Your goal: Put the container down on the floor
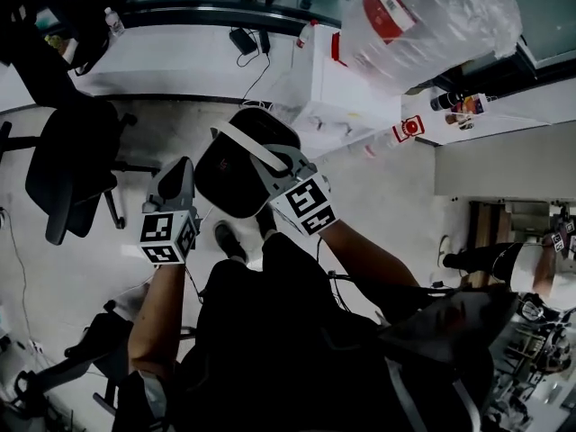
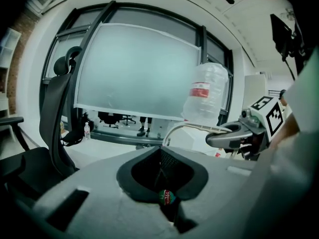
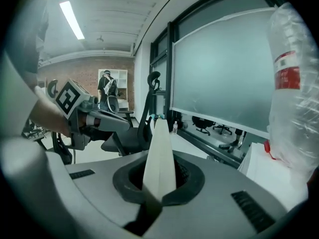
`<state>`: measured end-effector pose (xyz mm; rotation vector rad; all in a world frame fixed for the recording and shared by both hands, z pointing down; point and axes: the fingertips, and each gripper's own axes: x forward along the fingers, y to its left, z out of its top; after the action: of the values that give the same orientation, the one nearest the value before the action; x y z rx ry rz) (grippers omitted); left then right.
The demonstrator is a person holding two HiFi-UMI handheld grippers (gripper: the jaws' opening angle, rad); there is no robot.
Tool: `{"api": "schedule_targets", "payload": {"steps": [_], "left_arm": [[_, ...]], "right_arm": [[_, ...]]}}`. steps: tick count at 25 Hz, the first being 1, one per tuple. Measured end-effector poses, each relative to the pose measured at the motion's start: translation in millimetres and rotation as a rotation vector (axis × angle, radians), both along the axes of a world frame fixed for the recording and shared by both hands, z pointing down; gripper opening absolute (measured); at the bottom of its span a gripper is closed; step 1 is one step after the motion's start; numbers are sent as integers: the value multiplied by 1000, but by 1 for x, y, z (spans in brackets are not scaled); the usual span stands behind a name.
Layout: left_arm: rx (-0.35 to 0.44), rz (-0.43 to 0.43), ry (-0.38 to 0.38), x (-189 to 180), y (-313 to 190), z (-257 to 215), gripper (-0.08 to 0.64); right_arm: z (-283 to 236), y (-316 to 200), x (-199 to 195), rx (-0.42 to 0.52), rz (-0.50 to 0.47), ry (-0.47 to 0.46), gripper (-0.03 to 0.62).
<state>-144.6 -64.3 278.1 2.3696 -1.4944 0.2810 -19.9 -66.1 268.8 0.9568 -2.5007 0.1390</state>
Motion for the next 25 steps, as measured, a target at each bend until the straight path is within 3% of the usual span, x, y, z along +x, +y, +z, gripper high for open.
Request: {"api": "schedule_targets", "payload": {"steps": [5, 13, 18, 22, 25], "left_arm": [[-46, -41, -44, -2, -16, 29, 11], [-105, -45, -38, 7, -41, 93, 11], [-131, -65, -25, -3, -55, 128, 11], [-97, -94, -55, -15, -73, 154, 11], [-138, -94, -55, -21, -88, 189, 11]], "right_arm": [[35, -24, -7, -7, -48, 11, 9], [106, -59, -17, -32, -102, 54, 9], [145, -71, -28, -52, -126, 93, 9], [183, -87, -39, -49, -165, 119, 9], [218, -101, -45, -71, -175, 139, 9]]}}
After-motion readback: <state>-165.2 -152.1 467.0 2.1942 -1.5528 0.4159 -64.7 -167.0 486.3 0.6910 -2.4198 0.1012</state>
